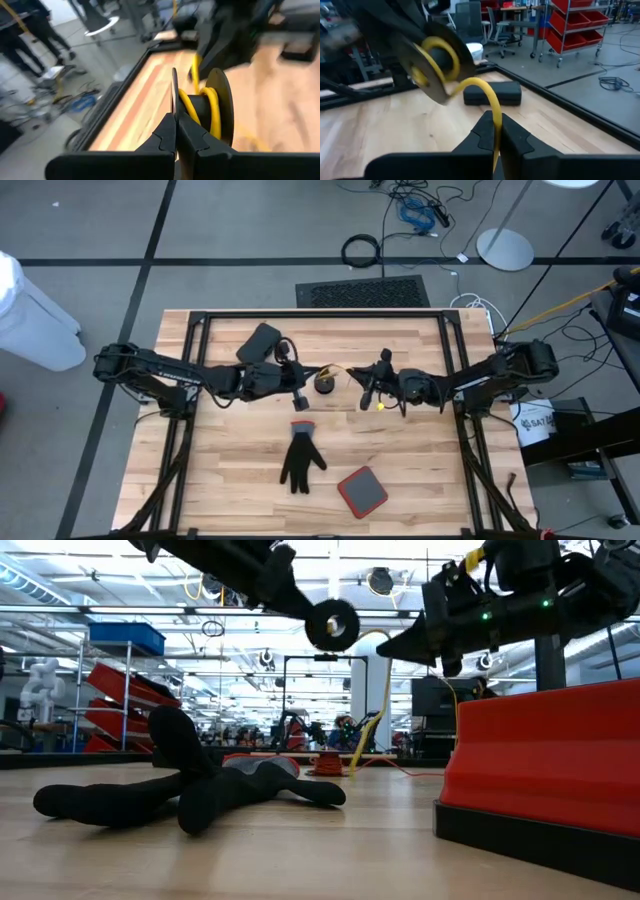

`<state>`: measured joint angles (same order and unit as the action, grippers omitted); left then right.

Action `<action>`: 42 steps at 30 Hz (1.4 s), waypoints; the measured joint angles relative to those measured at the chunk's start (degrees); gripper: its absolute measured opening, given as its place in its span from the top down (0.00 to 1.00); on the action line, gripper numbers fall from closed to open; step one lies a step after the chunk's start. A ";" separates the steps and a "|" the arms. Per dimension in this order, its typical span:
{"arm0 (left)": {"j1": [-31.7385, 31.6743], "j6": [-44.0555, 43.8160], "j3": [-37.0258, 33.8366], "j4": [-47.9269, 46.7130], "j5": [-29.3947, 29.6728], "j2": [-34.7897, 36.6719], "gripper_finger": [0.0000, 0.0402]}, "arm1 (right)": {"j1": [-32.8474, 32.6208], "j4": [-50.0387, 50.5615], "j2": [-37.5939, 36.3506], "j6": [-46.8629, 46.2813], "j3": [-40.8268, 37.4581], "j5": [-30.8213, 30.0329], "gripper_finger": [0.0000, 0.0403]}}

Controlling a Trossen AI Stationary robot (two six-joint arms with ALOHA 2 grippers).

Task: Coil cords
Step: Coil the yellow wire onto the black spool

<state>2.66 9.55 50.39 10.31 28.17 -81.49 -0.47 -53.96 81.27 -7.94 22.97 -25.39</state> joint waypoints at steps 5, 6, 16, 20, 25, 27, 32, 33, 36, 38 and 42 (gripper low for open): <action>-0.05 0.21 0.00 -1.35 1.06 -0.02 1.00 | -0.17 0.10 -0.28 -0.13 -0.01 0.25 1.00; -0.03 0.20 0.00 -1.46 0.72 -0.25 1.00 | -0.17 0.03 -0.28 -0.15 0.01 0.26 1.00; -0.07 0.23 0.07 -0.86 -0.92 -4.76 1.00 | -0.17 0.32 -0.28 -0.17 1.69 1.68 1.00; -0.12 0.50 0.07 2.96 2.06 -6.78 1.00 | -0.46 3.32 -0.28 0.04 4.20 1.88 1.00; -0.14 2.40 0.03 8.47 7.00 -7.80 1.00 | -0.99 7.12 0.39 0.07 7.01 1.62 1.00; -0.14 3.04 0.02 9.45 8.52 -7.82 1.00 | -1.16 7.17 0.82 0.49 7.86 1.72 1.00; -0.14 3.29 0.02 11.15 11.75 -7.80 1.00 | -1.14 6.67 2.04 1.10 10.18 1.63 1.00; -0.16 3.34 0.02 11.81 11.88 -7.80 1.00 | -1.14 6.57 2.40 1.25 10.57 1.68 1.00; -0.23 3.74 0.03 14.14 12.58 -8.45 1.00 | -1.16 6.26 4.44 1.38 12.58 1.75 1.00; -0.26 4.34 0.19 15.47 13.42 -9.33 1.00 | -1.24 6.45 6.25 1.53 13.88 2.29 1.00; -0.62 4.36 0.48 16.86 14.16 -11.06 1.00 | -1.49 5.84 9.85 2.13 16.07 2.79 1.00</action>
<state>2.04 13.91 50.87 27.17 42.33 -92.55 -1.96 -48.12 91.11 -5.81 39.05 -22.60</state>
